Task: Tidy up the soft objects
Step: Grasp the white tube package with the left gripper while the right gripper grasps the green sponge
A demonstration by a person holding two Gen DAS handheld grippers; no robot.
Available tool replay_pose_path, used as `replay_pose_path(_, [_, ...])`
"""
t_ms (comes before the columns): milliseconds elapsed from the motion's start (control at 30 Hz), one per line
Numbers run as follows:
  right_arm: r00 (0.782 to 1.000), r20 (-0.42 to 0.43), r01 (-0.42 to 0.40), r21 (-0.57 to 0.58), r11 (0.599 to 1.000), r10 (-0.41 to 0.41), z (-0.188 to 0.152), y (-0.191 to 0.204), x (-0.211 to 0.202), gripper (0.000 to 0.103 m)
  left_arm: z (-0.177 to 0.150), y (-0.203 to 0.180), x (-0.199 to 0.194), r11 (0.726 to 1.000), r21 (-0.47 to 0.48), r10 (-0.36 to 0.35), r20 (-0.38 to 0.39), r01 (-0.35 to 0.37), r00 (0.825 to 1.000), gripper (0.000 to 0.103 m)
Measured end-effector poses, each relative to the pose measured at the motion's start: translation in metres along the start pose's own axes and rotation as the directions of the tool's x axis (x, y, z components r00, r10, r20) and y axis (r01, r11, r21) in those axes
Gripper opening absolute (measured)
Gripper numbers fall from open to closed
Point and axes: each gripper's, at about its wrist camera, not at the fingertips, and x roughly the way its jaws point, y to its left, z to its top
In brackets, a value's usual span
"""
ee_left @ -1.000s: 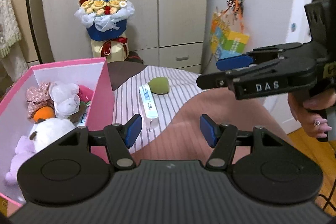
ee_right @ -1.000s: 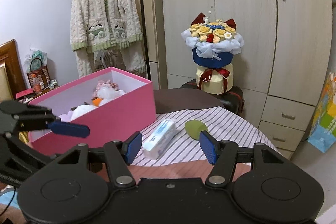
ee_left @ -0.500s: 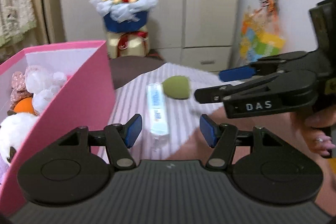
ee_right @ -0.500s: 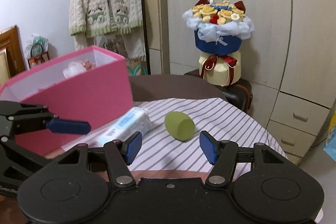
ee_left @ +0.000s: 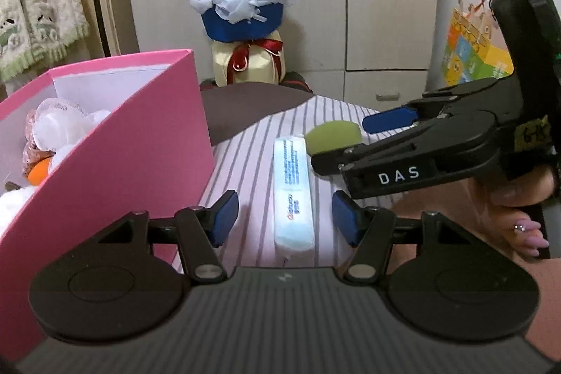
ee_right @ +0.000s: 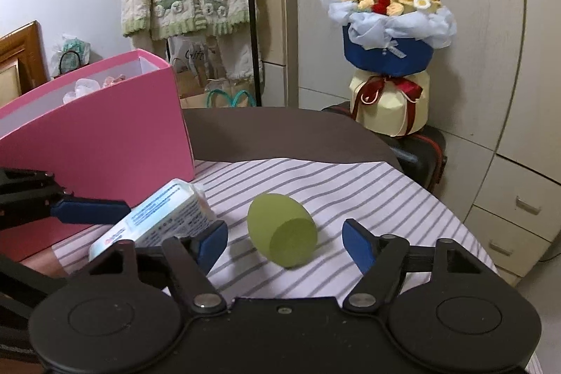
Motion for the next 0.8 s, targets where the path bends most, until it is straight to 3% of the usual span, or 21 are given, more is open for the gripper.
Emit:
replay_pose_path(100, [1.0, -0.006, -0.012, 0.02, 1.0, 0.012, 0.001, -0.003, 0.006, 0.075, 0.001, 0.0, 0.007, 1.0, -0.001, -0.022, -0.034, 0.022, 0.999, 0.042])
replay_pose_path(200, [0.998, -0.036, -0.051, 0.079, 0.996, 0.054, 0.001, -0.009, 0.011, 0.053, 0.001, 0.0, 0.009, 0.998, -0.008, -0.064, -0.089, 0.064, 0.994, 0.028])
replay_pose_path(267, [0.998, -0.033, -0.051, 0.125, 0.991, 0.056, -0.001, -0.012, 0.011, 0.047, 0.0, -0.003, 0.006, 0.998, 0.014, -0.063, -0.09, 0.064, 0.994, 0.021])
replay_pose_path(433, [0.999, -0.043, -0.012, 0.146, 0.989, 0.018, 0.0, -0.002, -0.003, 0.045, 0.002, -0.002, -0.001, 0.997, 0.021, -0.074, -0.077, 0.076, 0.994, 0.019])
replay_pose_path(567, [0.995, -0.065, 0.08, 0.11, 0.991, -0.073, 0.0, 0.013, -0.019, 0.045, 0.002, 0.001, -0.014, 0.996, 0.015, -0.084, -0.057, 0.085, 0.995, 0.019])
replay_pose_path(800, [0.994, -0.093, 0.08, 0.208, 0.975, -0.061, -0.013, 0.018, -0.049, 0.045, -0.004, 0.012, -0.035, 0.993, -0.04, -0.11, -0.066, 0.107, 0.992, 0.019])
